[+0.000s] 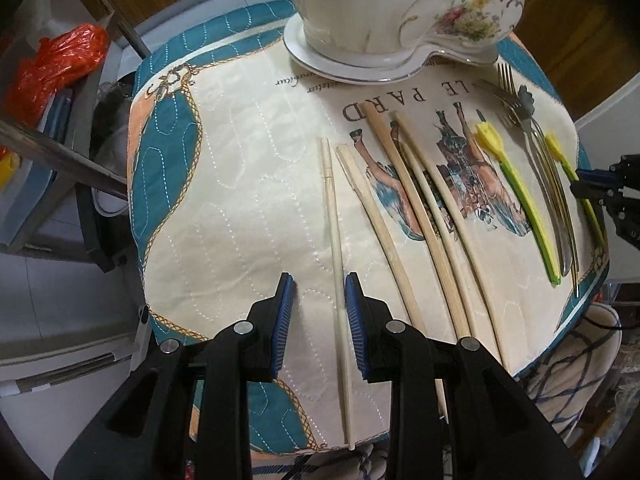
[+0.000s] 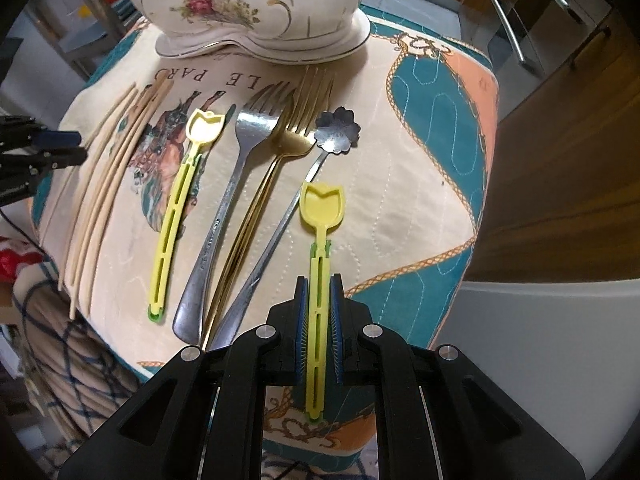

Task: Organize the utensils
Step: 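Grasp a wooden chopstick with the left tool while the right tool grasps a yellow tulip spoon, then lift the chopstick into the tall pot while the right tool lowers the spoon into the short pot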

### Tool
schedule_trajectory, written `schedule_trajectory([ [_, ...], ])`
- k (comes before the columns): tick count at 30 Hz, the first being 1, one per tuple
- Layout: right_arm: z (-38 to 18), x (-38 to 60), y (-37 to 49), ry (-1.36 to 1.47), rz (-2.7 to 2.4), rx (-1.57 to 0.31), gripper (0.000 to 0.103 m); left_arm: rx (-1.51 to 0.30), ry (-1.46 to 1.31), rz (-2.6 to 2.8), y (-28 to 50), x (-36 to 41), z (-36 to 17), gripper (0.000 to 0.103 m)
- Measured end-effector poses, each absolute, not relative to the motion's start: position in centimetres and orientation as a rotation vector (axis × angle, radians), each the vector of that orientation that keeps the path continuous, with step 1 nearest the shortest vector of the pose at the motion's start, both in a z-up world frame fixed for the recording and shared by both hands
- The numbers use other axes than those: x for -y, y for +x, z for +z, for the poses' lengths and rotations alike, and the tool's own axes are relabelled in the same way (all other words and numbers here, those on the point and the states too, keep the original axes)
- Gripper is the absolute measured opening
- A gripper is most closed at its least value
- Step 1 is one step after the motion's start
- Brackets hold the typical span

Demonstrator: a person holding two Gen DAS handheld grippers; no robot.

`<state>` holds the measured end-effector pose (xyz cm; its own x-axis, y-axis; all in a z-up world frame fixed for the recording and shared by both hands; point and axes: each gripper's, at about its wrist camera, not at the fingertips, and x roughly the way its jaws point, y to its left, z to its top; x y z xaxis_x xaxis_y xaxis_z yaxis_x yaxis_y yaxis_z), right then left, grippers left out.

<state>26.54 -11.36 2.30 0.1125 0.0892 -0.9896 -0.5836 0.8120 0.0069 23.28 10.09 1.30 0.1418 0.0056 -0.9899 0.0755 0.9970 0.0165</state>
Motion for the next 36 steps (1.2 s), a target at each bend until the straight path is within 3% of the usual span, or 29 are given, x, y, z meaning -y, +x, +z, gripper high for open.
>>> schedule_trajectory([
  [5, 2.4, 11.8, 27.2, -0.401, 0.523, -1.368, 0.01, -1.432, 0.089, -0.078, 23.0, -9.2, 1.6, 0.004],
  [14, 4.5, 14.1, 27.8, -0.271, 0.543, -1.238, 0.01, -1.192, -0.09, -0.101, 21.5, -11.1, 5.7, 0.004],
  [27, 8.6, 16.0, 27.2, 0.027, 0.609, -0.86, 0.01, -0.728, -0.315, -0.128, 19.5, -13.3, 10.9, 0.004],
  [36, 11.0, 14.4, 27.8, 0.155, 0.676, -0.582, 0.01, -0.403, -0.319, -0.099, 20.6, -12.2, 14.0, 0.004],
])
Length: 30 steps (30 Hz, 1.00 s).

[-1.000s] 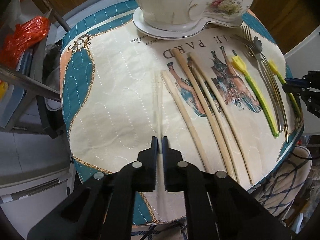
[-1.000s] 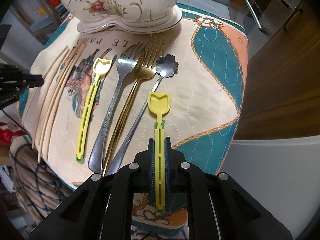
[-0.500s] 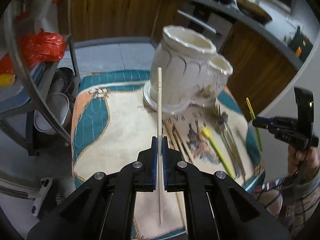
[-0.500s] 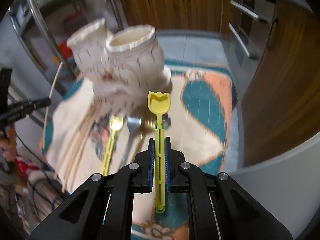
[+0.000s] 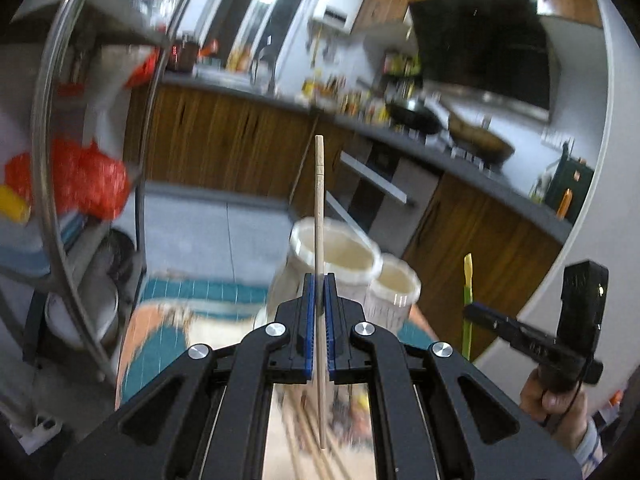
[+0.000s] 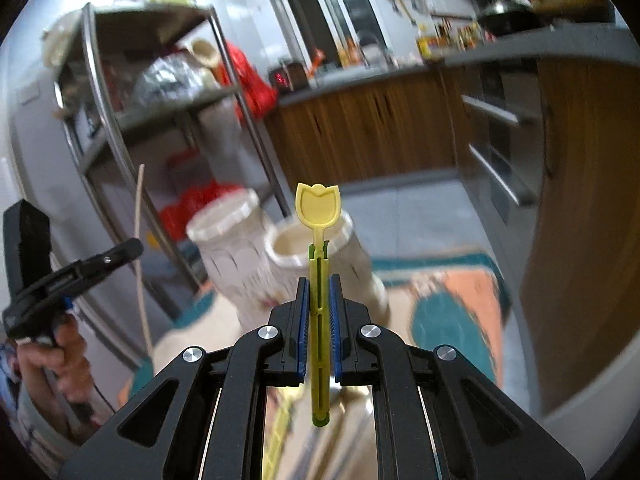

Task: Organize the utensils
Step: 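Lift the chopstick into the tall pot while the right tool lowers the spoon into the short pot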

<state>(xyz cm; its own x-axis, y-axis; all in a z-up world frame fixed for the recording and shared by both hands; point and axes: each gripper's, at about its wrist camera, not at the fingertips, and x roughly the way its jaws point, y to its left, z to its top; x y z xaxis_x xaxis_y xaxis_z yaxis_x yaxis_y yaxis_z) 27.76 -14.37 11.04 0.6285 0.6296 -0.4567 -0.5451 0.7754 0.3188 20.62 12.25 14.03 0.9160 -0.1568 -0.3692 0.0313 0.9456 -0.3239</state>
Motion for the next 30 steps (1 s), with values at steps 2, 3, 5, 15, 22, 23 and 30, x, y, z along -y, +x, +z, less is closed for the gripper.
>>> schedule_trajectory([
  [2, 11.7, 13.9, 28.0, 0.177, 0.695, -0.525, 0.01, -0.332, -0.318, -0.097, 21.0, -12.1, 14.7, 0.004],
  [3, 11.9, 13.8, 28.1, 0.19, 0.709, -0.504, 0.011, -0.29, -0.317, -0.096, 21.2, -11.9, 15.0, 0.004],
  [5, 12.2, 13.3, 28.6, 0.209, 0.726, -0.464, 0.011, -0.222, -0.317, -0.09, 21.8, -11.8, 15.6, 0.004],
  [15, 13.6, 11.7, 31.6, 0.233, 0.753, -0.337, 0.01, -0.027, -0.385, -0.075, 24.9, -12.5, 18.0, 0.004],
  [22, 13.2, 10.8, 32.6, 0.259, 0.709, -0.277, 0.01, 0.038, -0.293, -0.031, 25.9, -10.6, 17.2, 0.004],
  [23, 13.1, 10.6, 32.7, 0.254, 0.696, -0.264, 0.011, 0.026, -0.285, -0.031, 26.1, -10.4, 16.9, 0.004],
  [30, 10.9, 8.8, 33.0, 0.146, 0.643, -0.314, 0.011, -0.122, -0.248, -0.038, 27.1, -9.5, 13.6, 0.004],
])
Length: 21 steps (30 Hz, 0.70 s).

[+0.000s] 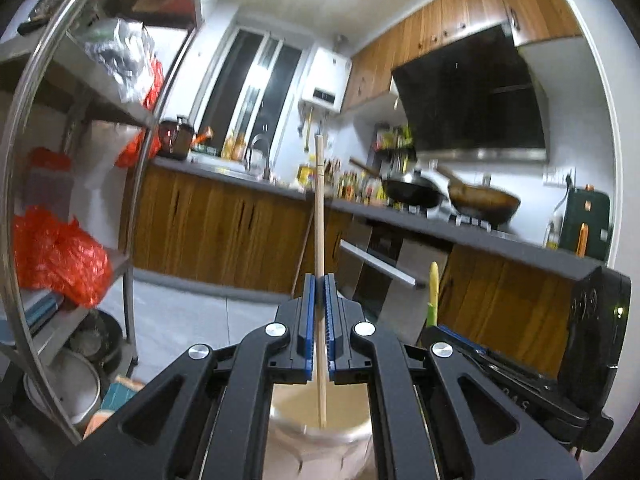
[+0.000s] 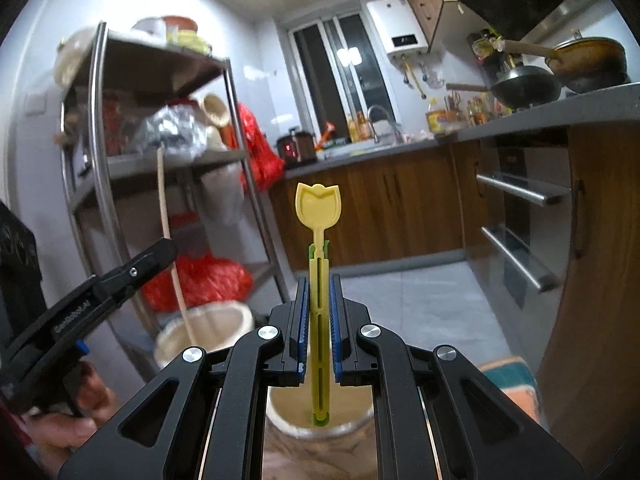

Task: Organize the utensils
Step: 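Lift the chopstick into the tall pot while the right tool lowers the spoon into the short pot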

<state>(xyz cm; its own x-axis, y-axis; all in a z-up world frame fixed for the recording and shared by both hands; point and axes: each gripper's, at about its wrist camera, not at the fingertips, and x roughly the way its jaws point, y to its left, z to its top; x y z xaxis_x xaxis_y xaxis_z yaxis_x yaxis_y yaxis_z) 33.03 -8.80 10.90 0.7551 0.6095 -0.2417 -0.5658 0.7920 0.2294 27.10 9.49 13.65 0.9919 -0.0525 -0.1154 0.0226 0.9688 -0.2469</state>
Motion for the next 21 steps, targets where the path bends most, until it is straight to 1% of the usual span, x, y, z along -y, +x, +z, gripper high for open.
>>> schedule_trajectory([
  [3, 10.1, 8.6, 32.1, 0.093, 0.625, -0.337, 0.011, -0.186, -0.25, -0.037, 26.6, -9.5, 12.4, 0.004],
  [12, 8.5, 8.4, 31.5, 0.054, 0.601, -0.425, 0.011, -0.272, -0.219, -0.022, 26.3, -8.6, 11.2, 0.004],
  [18, 8.4, 7.9, 31.4, 0.028, 0.598, -0.442, 0.011, -0.28, -0.169, -0.001, 26.3, -7.8, 11.2, 0.004],
  [20, 8.4, 7.8, 31.5, 0.028, 0.597, -0.444, 0.013, -0.286, -0.168, 0.005, 26.4, -7.8, 11.1, 0.006],
  [21, 8.4, 7.8, 31.4, 0.025, 0.595, -0.443, 0.017, -0.286, -0.166, 0.008, 26.4, -7.8, 11.1, 0.006],
])
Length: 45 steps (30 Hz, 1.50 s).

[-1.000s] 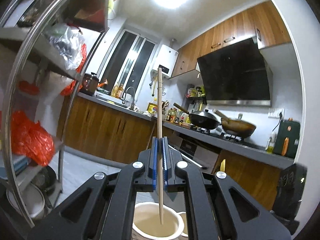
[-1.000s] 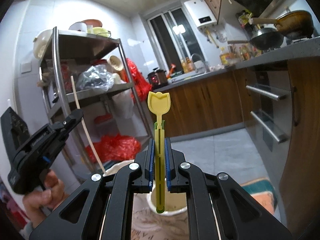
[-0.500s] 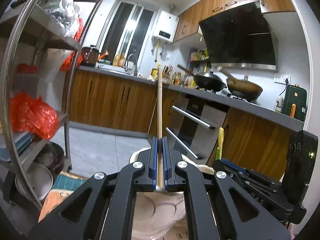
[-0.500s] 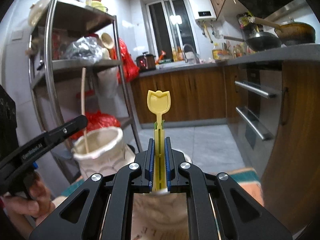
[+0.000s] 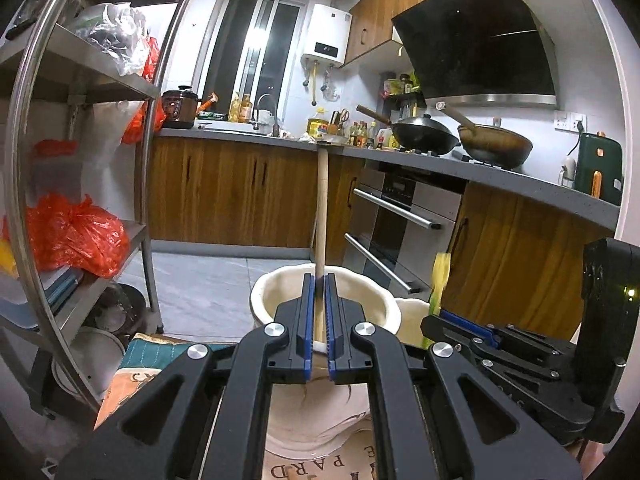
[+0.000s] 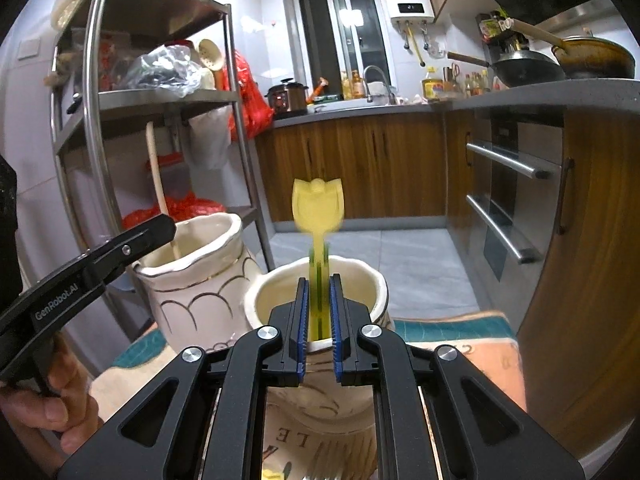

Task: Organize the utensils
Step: 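Open the left tool releasing the chopstick while the right tool releases the spoon, then return to the table, grasp another chopstick with left while right grasps a silver fork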

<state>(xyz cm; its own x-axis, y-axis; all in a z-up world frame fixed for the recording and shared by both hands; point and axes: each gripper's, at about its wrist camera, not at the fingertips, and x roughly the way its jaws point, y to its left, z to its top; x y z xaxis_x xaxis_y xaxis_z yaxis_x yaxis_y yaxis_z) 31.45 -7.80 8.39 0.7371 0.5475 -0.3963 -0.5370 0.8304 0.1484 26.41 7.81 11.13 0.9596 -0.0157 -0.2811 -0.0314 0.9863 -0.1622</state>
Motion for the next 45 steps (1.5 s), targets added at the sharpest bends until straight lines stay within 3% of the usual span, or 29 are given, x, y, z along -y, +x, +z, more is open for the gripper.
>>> schedule_trajectory([
  [3, 8.4, 7.9, 31.3, 0.027, 0.599, -0.434, 0.028, -0.284, -0.165, 0.013, 26.3, -7.8, 11.2, 0.015],
  [6, 8.4, 8.1, 30.8, 0.033, 0.609, -0.419, 0.031, -0.279, -0.164, 0.008, 26.0, -7.8, 11.3, 0.025],
  [8, 8.6, 8.3, 30.5, 0.033, 0.613, -0.411, 0.034, -0.269, -0.158, 0.007, 25.6, -7.8, 11.4, 0.045],
  [14, 9.0, 9.5, 29.2, 0.041, 0.611, -0.378, 0.038, -0.234, -0.135, 0.024, 23.8, -8.1, 12.0, 0.059],
  [24, 8.9, 12.3, 27.2, 0.094, 0.592, -0.391, 0.039, -0.299, -0.161, 0.026, 20.0, -9.4, 10.6, 0.059],
  [29, 8.0, 13.6, 26.9, 0.13, 0.602, -0.453, 0.039, -0.407, -0.151, 0.021, 19.5, -9.8, 8.6, 0.048],
  [39, 5.2, 14.9, 25.5, 0.105, 0.594, -0.585, 0.038, -0.589, -0.2, 0.02, 18.2, -10.7, 4.6, 0.043],
  [45, 3.1, 14.4, 25.0, 0.064, 0.625, -0.712, 0.037, -0.726, -0.145, -0.023, 18.2, -9.2, 2.0, 0.035],
])
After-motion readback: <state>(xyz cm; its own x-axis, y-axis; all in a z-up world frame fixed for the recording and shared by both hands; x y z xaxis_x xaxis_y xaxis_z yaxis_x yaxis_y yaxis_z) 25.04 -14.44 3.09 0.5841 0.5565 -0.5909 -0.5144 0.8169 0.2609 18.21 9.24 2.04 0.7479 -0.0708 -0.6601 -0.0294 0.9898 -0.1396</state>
